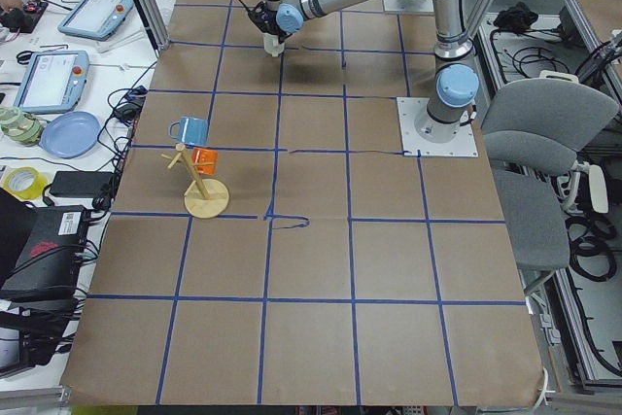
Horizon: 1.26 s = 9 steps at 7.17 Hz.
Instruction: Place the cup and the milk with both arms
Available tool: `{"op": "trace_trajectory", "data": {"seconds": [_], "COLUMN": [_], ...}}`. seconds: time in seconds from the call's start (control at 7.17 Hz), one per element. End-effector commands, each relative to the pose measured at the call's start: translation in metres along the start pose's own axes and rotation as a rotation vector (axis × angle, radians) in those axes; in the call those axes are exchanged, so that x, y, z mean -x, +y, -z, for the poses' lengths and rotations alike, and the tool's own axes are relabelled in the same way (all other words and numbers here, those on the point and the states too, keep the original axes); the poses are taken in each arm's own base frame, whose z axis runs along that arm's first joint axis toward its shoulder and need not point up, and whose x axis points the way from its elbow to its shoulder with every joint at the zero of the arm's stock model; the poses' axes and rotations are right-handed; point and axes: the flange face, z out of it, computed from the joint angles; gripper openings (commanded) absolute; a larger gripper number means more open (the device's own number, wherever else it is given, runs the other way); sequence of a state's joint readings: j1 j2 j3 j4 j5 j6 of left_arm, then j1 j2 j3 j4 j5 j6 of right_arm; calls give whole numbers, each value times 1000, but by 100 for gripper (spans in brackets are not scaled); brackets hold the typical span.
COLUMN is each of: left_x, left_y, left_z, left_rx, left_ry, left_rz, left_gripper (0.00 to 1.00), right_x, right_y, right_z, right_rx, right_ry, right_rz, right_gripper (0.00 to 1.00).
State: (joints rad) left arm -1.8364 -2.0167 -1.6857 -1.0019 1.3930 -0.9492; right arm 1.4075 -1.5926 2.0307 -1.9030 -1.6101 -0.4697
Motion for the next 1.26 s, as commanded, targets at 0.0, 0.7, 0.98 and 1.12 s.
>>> {"op": "trace_trajectory", "data": {"seconds": [0.0, 0.7, 0.98, 1.12], "left_x": [-7, -5, 23, 39], "left_y": [13, -23, -51, -70], "left_z": [-11, 81, 159, 184], "left_rx": [0, -91, -130, -152], "left_ry": [-7, 29, -85, -99], "left_rz": [-17, -165, -273, -363], "left_gripper": [20, 100, 100, 100], "right_x": [-1, 8, 42, 61], "right_y": [-3, -55, -125, -156], "right_z": [8, 45, 58, 63], "right_rx": [-8, -82, -123, -130], "right_ry": [5, -23, -70, -72], "right_rz": [-6, -161, -256, -281], "right_gripper": [33, 33, 33, 34]}}
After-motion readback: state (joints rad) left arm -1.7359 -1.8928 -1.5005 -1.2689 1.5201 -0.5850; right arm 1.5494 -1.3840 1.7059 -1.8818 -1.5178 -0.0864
